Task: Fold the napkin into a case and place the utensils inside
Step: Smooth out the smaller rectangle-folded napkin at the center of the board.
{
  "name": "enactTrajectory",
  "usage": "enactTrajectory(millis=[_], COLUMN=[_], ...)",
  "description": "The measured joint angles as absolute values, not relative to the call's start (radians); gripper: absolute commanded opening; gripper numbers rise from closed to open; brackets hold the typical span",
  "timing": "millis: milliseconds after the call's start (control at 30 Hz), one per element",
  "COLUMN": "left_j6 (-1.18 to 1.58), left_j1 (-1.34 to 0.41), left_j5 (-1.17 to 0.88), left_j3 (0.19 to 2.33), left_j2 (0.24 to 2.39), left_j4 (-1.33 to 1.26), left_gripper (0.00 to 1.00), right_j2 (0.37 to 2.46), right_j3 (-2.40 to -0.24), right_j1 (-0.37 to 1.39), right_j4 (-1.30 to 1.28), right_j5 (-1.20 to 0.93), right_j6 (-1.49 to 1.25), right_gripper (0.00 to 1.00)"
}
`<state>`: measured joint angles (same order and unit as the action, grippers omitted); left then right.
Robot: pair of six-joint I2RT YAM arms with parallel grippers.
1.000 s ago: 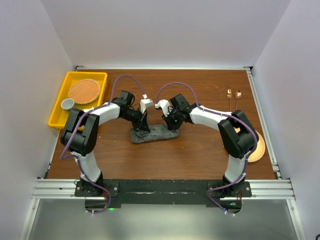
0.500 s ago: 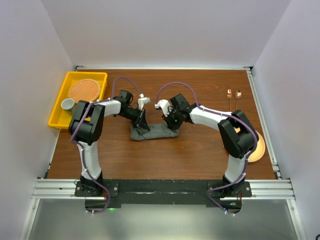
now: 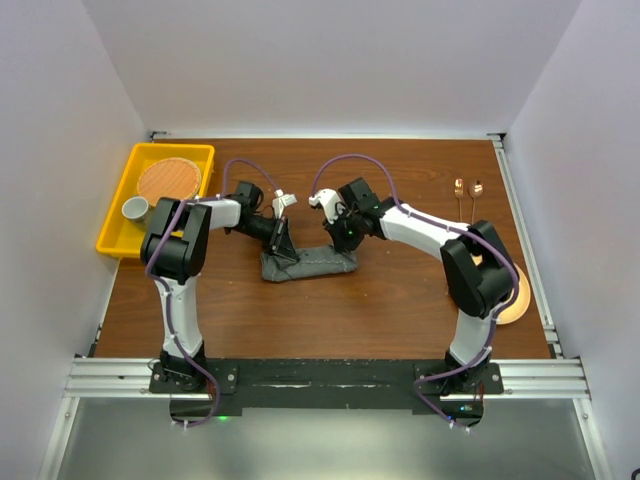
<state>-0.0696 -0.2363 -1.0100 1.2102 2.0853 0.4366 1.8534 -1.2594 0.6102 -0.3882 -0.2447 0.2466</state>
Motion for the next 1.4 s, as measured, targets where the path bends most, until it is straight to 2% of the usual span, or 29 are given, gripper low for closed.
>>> enactTrajectory(millis=[67, 133, 200, 233, 300, 333, 400, 900, 1400], left_j6=[-0.063, -0.062, -0.061, -0.062, -0.062, -0.061, -0.061, -0.061, -0.059], left_j1=[-0.236, -0.235, -0.235, -0.235, -0.235, -0.235, -0.235, -0.233, -0.232], left_j5=[-1.013, -1.015, -1.015, -1.015, -1.015, -1.016, -1.017, -1.019, -1.021], left_j3=[1.211, 1.211, 1.211, 1.21, 1.21, 1.21, 1.209, 1.206, 1.204], left_j2=[2.088, 2.089, 2.089, 2.089, 2.089, 2.089, 2.089, 2.089, 2.089], left_j4=[0.436, 0.435, 0.435, 0.435, 0.435, 0.434, 0.432, 0.428, 0.425], left_gripper=[0.0, 0.0, 0.0, 0.0, 0.0, 0.0, 0.0, 0.0, 0.0], right_j2=[1.849, 1.848, 1.843, 1.839, 1.823, 1.81, 1.789, 1.748, 1.8], right_j3=[-1.267, -1.275, -1.278, -1.278, -1.278, -1.278, -1.279, -1.229, -1.156], right_j1=[0.61, 0.61, 0.607, 0.606, 0.601, 0.596, 0.59, 0.588, 0.669], right_j4=[-0.404, -0.421, -0.435, -0.443, -0.461, -0.469, -0.479, -0.472, -0.336], right_j5=[-0.245, -0.245, -0.244, -0.244, -0.244, -0.245, -0.249, -0.252, -0.058], right_j6=[0.238, 0.232, 0.229, 0.226, 0.229, 0.241, 0.257, 0.429, 0.482], right_gripper=[0.22, 0.37, 0.43, 0.5, 0.57, 0.64, 0.68, 0.7, 0.54])
